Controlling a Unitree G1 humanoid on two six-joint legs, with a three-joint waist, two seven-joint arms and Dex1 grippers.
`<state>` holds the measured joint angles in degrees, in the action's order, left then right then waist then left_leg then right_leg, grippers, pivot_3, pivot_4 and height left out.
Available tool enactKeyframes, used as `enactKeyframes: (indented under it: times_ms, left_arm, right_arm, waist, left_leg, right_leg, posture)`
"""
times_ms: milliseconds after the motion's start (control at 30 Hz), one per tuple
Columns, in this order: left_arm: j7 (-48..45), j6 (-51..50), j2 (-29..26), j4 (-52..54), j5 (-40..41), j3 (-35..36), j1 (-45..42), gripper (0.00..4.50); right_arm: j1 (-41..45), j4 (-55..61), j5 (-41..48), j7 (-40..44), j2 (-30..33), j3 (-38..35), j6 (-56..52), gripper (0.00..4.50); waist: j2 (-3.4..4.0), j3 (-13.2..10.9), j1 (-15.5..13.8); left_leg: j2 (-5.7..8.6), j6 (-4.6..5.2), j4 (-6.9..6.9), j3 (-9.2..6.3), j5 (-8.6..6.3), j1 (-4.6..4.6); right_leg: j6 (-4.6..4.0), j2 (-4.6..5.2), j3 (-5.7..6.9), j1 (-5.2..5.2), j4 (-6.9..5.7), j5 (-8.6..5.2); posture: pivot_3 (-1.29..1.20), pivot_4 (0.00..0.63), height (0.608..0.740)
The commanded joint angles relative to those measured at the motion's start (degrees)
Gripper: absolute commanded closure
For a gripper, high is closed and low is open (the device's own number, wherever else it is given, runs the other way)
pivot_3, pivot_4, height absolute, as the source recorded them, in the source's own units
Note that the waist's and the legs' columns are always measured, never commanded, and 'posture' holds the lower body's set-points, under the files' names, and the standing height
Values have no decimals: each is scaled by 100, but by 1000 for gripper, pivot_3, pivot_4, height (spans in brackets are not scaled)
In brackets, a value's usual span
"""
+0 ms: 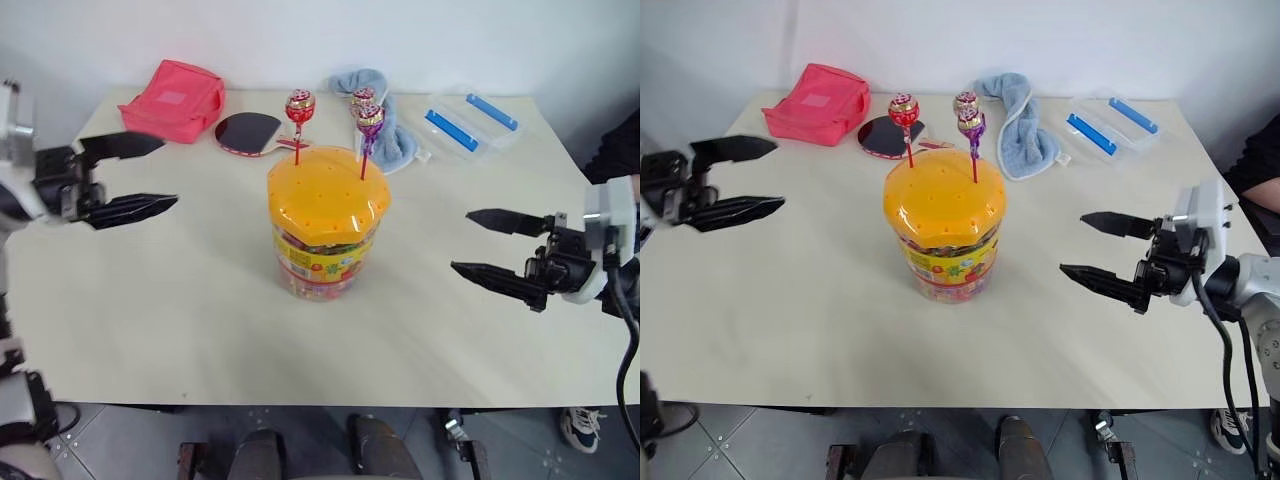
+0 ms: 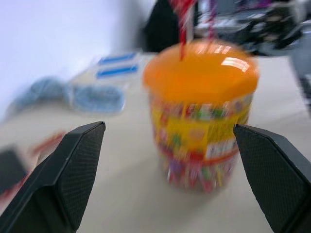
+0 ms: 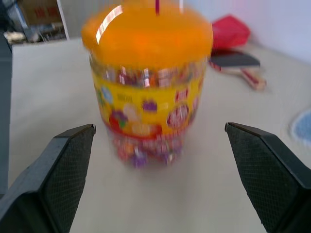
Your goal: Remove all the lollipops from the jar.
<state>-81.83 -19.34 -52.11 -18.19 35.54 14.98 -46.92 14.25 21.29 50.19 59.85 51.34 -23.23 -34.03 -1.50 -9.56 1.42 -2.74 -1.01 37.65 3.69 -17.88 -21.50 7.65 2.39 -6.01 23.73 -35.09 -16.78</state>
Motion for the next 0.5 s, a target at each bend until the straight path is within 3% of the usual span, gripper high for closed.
enactKeyframes:
  times_ms: [33, 200, 500]
  left_arm:
    - [-161, 369, 406, -466, -190, -328, -771, 0]
    - [-275, 547, 1134, -1346, -485, -743, -1728, 0]
    - [-299, 475, 2042, -2293, -993, -1233, -2611, 0]
  right_arm:
    - [95, 405, 470, -206, 106, -295, -231, 34]
    - [185, 741, 1245, -752, 173, -616, -699, 34]
    - [-125, 1193, 1357, -1289, 5, -826, -581, 34]
  waist:
    - [0, 0, -14]
    - [-2, -2, -2]
    - [-5, -6, -12]
  left_leg:
    - [0, 5, 7, 0, -3, -4]
    - [0, 25, 38, -1, -18, -21]
    - [1, 31, 56, -13, -22, -52]
  right_leg:
    - [1, -1, 0, 0, 0, -1]
    - [8, -2, -1, 2, -2, -4]
    - [16, -8, -6, 29, -22, -8]
  posture:
    - [0, 150, 740]
    - [0, 150, 740]
    - [0, 150, 740]
